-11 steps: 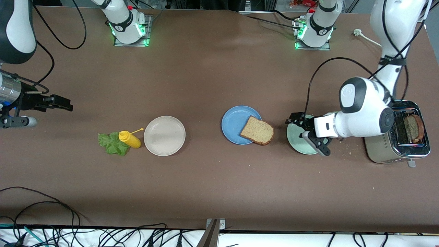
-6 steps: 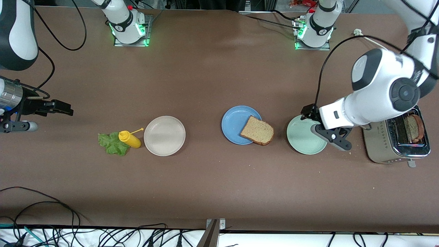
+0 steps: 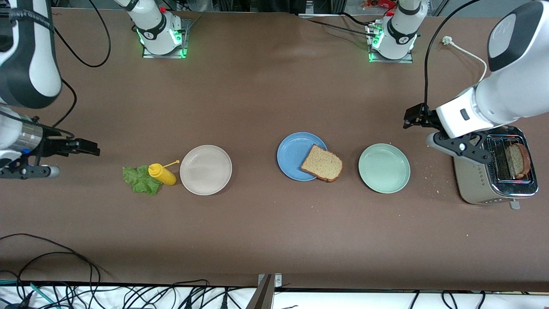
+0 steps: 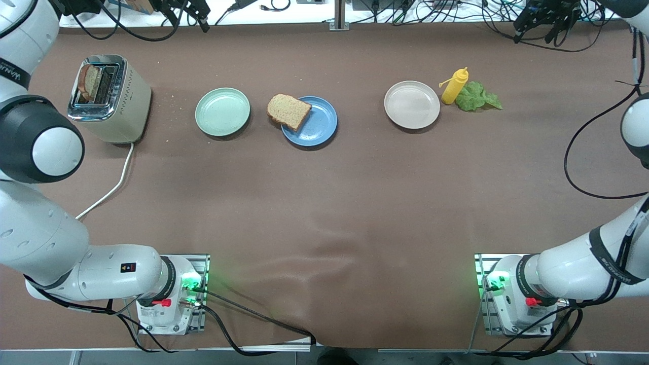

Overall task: Make sandwich in blue plate with both arms
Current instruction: 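Raise the left gripper over the toaster while the right gripper reaches the lettuce, then lower the right gripper and grasp the green lettuce leaf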

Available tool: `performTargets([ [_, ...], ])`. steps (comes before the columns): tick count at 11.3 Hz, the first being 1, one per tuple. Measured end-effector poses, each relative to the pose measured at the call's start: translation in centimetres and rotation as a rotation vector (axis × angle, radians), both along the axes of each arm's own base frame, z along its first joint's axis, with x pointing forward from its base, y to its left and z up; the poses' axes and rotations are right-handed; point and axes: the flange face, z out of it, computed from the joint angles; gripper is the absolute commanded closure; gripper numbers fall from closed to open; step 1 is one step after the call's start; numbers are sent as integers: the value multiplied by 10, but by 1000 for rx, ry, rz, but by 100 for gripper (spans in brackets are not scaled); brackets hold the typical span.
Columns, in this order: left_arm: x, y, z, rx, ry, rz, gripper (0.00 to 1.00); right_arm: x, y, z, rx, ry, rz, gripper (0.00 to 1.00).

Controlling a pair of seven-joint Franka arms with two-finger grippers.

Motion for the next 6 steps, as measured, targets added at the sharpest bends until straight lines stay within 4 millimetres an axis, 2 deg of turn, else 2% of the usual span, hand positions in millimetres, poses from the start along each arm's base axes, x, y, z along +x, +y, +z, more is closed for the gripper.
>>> performTargets([
  [3,-4,30,21,34,-50,77,0,16,-1,-48,-7,-3,46,0],
  [4,-11,37,26,42,-61,90,0,21,-5,-63,-8,-4,69,0],
  [6,-30,38,29,48,-109,99,0,29,-30,-100,14,-11,82,0],
])
